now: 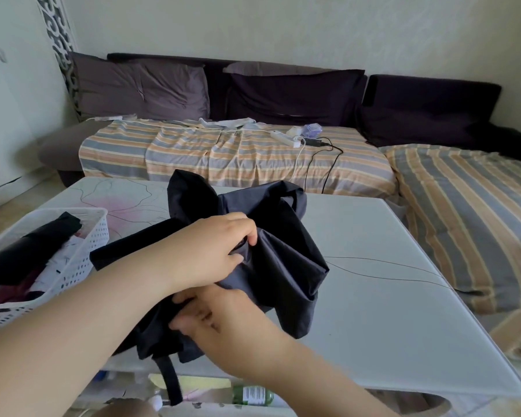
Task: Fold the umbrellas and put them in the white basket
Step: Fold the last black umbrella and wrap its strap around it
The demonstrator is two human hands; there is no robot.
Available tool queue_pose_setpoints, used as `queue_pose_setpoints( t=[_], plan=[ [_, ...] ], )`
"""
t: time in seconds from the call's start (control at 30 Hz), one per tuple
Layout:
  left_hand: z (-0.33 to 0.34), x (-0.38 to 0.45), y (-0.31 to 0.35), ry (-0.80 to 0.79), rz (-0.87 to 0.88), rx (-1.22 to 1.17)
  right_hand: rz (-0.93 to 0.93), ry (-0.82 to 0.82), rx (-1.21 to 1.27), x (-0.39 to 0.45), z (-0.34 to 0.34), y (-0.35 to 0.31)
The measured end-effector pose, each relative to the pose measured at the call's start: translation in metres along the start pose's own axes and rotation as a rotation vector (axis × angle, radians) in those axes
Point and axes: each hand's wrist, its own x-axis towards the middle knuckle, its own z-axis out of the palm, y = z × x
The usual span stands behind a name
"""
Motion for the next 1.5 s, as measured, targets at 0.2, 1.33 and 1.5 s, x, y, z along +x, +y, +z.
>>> queue_pose_setpoints(
  t=[0.2, 1.33, 1.5],
  plan=[
    [0.003, -0.014, -0.007, 0.064, 0.038, -0.033, -0.026, 0.808, -0.293, -0.019, -0.072, 0.024],
    [0.018, -0.015, -0.009, 0.186, 0.039, -0.17, 0.018, 0.312, -0.305, -0.007, -0.092, 0.031],
    [0.017, -0.014, -0.009, 0.178, -0.021, -0.157, 0.467, 0.349, -0.421, -0.033, -0.126, 0.039]
  ],
)
